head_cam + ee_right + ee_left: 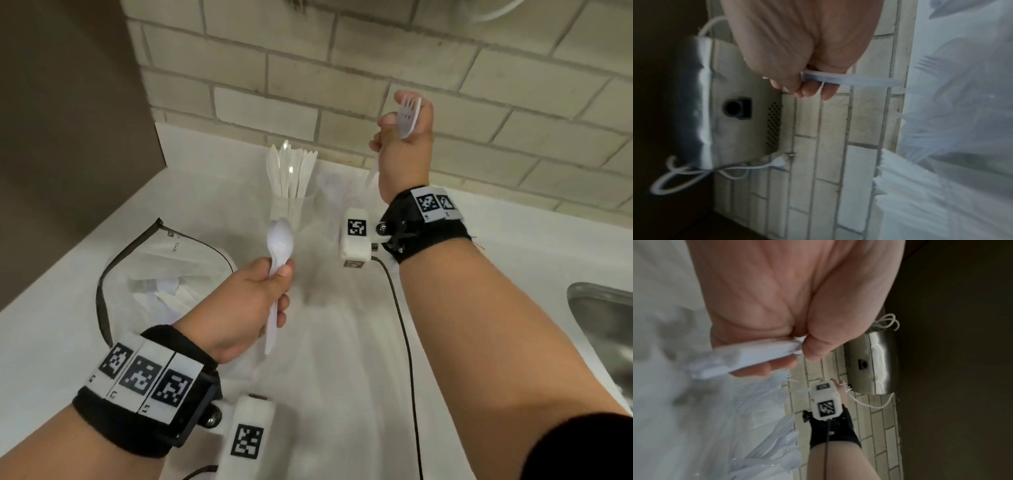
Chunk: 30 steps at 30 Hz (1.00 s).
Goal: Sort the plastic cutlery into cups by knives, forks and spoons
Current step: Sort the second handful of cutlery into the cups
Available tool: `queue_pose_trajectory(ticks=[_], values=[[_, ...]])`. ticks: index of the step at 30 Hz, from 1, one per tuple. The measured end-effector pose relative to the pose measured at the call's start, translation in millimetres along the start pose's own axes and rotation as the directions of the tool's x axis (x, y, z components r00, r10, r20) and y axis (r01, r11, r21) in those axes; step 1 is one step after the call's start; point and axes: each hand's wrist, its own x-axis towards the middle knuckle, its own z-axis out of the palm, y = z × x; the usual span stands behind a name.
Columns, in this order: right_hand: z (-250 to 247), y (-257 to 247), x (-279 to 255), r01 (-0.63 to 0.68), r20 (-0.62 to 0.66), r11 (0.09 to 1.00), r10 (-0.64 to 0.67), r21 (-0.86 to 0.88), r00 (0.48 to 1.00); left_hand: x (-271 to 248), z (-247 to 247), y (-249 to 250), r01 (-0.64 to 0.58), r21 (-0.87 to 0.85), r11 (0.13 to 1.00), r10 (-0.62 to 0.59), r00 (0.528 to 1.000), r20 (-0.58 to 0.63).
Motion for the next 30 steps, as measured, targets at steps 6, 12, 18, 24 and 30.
queue_pose_trajectory(ticks=[6, 12, 18, 24, 30], values=[[12, 65, 15, -0.144, -0.003, 0.985, 0.145, -0.096, 0.989, 7, -3, 4, -0.094, 0.166, 0.982, 0.109, 0.991, -0.078], [6, 88, 15, -0.069, 0.075, 0.908, 0.11, -0.413, 0.991, 6, -4, 3, -0.133, 0.445, 0.886, 0.196, 0.976, -0.097], [3, 80, 16, -0.079, 0.144, 0.783, 0.21, -0.617, 0.967, 3, 1, 5, -0.135, 0.643, 0.754, 0.252, 0.963, -0.093], [-9, 37, -10, 0.059, 0.068, 0.853, -0.027, -0.519, 0.997, 5, 2, 4, -0.196, 0.766, 0.612, 0.384, 0.921, -0.072], [-14, -13, -102, -0.131, 0.436, 0.94, 0.265, -0.314, 0.86, 5, 9, 1, -0.201, 0.804, 0.559, 0.352, 0.936, -0.011]])
